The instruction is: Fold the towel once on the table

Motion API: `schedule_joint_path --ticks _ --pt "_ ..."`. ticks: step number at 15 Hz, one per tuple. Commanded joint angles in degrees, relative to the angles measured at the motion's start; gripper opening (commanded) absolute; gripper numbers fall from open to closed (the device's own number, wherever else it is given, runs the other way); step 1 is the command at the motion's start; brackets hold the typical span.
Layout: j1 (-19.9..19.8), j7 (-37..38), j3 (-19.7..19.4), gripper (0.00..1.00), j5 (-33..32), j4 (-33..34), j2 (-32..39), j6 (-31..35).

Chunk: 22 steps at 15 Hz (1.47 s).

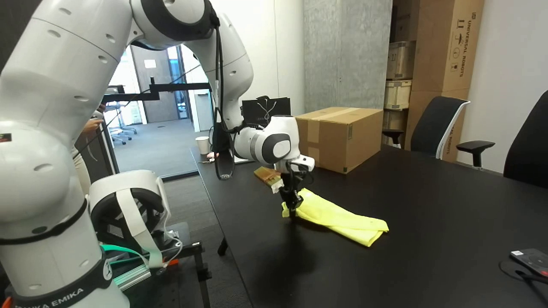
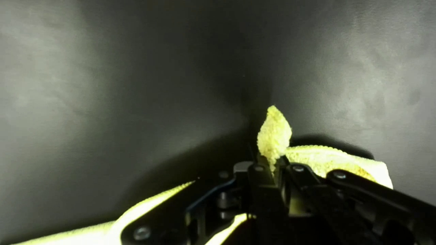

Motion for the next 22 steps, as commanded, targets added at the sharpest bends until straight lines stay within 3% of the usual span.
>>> schedule_joint_path --ticks 1,8,17,21,22 --pt "2.8 1.8 -1.8 0.10 -4.5 1.0 -3.1 -4.5" --pt "5.0 3.7 -1.5 0.09 -12.4 7.6 -2.2 -4.7" --pt "5.0 3.6 -0.1 0.08 -10.4 20.7 8.9 -1.2" --pt "7.2 6.8 -2.8 0.09 -10.4 25.5 14.1 2.0" --pt "7.7 7.4 -3.5 0.15 -10.2 26.6 15.1 2.3"
